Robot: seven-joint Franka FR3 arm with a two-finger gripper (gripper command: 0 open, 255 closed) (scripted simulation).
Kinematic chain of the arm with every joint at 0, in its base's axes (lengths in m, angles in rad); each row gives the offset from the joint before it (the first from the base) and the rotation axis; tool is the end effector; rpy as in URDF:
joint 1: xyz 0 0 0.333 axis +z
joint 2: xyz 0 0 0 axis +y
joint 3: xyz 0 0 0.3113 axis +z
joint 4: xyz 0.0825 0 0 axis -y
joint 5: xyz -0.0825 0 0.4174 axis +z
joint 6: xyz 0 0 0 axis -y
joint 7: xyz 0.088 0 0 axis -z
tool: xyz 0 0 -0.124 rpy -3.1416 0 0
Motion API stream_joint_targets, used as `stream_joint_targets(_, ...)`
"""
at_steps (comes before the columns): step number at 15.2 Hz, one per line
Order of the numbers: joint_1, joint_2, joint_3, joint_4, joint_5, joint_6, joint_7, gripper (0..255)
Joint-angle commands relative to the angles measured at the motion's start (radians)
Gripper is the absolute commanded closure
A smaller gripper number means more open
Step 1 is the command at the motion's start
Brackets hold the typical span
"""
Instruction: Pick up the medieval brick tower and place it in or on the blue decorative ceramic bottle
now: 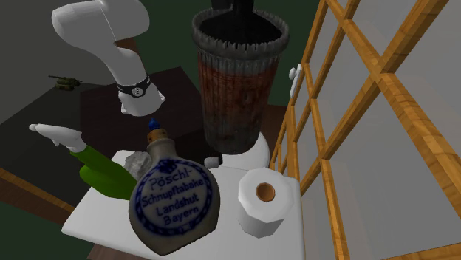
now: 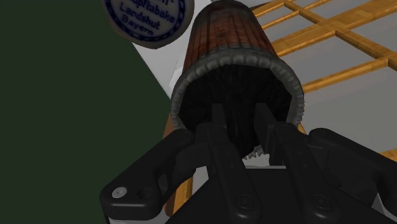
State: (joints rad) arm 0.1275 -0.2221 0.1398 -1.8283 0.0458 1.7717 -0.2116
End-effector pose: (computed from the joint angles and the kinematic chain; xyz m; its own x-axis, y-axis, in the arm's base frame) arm 0.5176 0.1537 0.6134 0.8779 0.4506 0.1622 0.4537 -0.8910 0.0194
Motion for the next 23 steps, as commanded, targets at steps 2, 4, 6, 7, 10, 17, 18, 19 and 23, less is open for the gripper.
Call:
stream_joint_targets(2,0.0,0.007,0.001,0.049,-0.001,-0.041,0.003,255)
stream_joint_targets(4,0.0,0.015,0.001,0.085,-0.003,-0.069,0.004,255)
stream_joint_targets(6,-0.001,0.024,0.001,0.121,-0.004,-0.097,0.005,255)
stream_joint_targets(7,-0.001,0.028,0.001,0.14,-0.005,-0.111,0.006,255)
stream_joint_targets(10,-0.001,0.044,0.002,0.199,-0.007,-0.154,0.008,255)
stream_joint_targets(17,-0.05,0.045,-0.077,0.325,0.0,-0.283,-0.113,255)
stream_joint_targets(18,-0.058,0.049,-0.09,0.349,0.001,-0.304,-0.133,255)
stream_joint_targets(19,-0.067,0.054,-0.104,0.374,0.002,-0.325,-0.154,255)
stream_joint_targets(23,-0.102,0.091,-0.158,0.496,0.009,-0.415,-0.238,255)
